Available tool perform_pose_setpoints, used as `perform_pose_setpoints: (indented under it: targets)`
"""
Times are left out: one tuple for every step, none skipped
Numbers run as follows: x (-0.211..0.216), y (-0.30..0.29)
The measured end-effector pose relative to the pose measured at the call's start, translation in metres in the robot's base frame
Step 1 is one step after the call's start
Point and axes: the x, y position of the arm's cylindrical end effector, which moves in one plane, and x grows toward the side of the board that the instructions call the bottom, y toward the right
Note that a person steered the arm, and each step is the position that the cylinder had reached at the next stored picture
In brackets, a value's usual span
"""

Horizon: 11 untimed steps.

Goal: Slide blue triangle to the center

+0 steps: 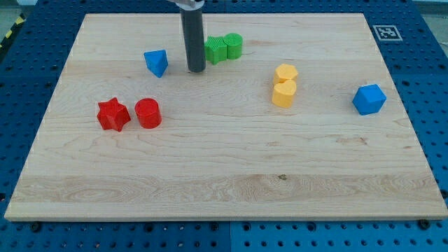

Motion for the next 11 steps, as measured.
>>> perform_pose_setpoints:
  targets:
    - [-0.026, -0.016]
    - [-0.056, -0.04]
    - [-0.039, -0.057]
    - [-0.013, -0.044]
    - [-0.013, -0.043]
    - [-0.013, -0.043]
    - [0.002, -0.036]
    - [0.029, -0.014]
    - [0.004, -0.017]
    - [-0.016, -0.047]
    - [-0.024, -0.092]
